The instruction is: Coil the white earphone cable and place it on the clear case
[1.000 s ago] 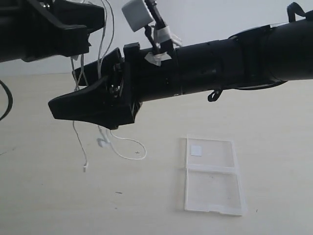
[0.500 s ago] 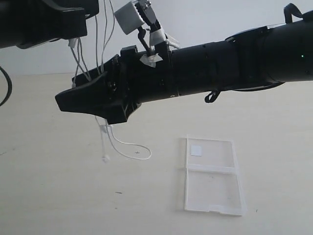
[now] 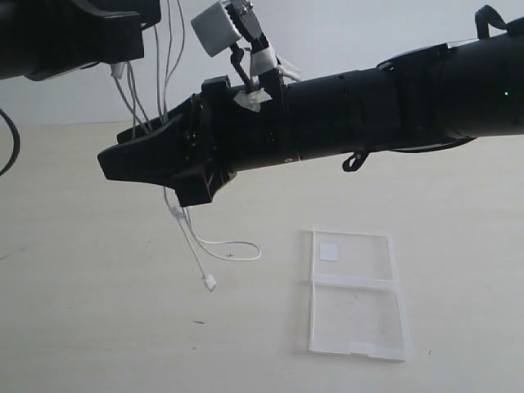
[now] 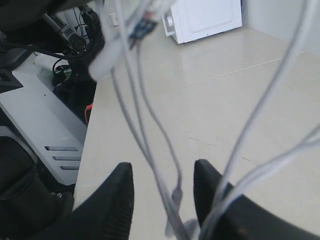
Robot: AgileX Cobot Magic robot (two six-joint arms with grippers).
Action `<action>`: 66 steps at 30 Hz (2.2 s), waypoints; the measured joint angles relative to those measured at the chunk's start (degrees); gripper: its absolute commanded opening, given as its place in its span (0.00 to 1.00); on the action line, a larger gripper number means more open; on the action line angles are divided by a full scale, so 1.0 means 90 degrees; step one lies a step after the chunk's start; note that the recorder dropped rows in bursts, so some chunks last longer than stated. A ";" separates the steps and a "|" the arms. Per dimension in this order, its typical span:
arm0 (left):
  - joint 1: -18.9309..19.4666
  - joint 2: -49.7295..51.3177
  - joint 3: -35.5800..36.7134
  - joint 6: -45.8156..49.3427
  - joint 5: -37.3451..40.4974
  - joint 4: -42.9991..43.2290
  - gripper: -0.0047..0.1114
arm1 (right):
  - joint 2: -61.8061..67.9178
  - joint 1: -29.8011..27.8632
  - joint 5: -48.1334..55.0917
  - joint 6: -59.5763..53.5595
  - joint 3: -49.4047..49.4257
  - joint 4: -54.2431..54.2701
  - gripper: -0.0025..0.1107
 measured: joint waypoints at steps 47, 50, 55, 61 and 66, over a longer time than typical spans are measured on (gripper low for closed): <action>-0.0004 0.0802 0.1745 -0.0028 -0.1204 -0.0810 0.09 | -0.2351 0.0095 -0.2268 0.4795 -0.0144 -0.5162 0.02; -0.0004 0.0857 0.1701 -0.0028 -0.1467 -0.0769 0.21 | -0.2258 0.0095 -0.2377 0.5045 -0.0144 -0.5313 0.02; -0.0004 0.0896 0.1485 -0.0008 -0.1813 -0.0629 0.64 | -0.2003 0.0051 -0.2785 0.5537 -0.0158 -0.5572 0.02; -0.0004 0.0340 0.1274 -0.0008 -0.1846 -0.0602 0.65 | -0.1539 0.0051 -0.3411 0.6726 -0.0187 -0.6684 0.02; -0.0004 -0.0476 0.1260 -0.0008 -0.1181 -0.0537 0.59 | -0.1226 0.0041 -0.3986 0.7512 -0.0187 -0.7655 0.02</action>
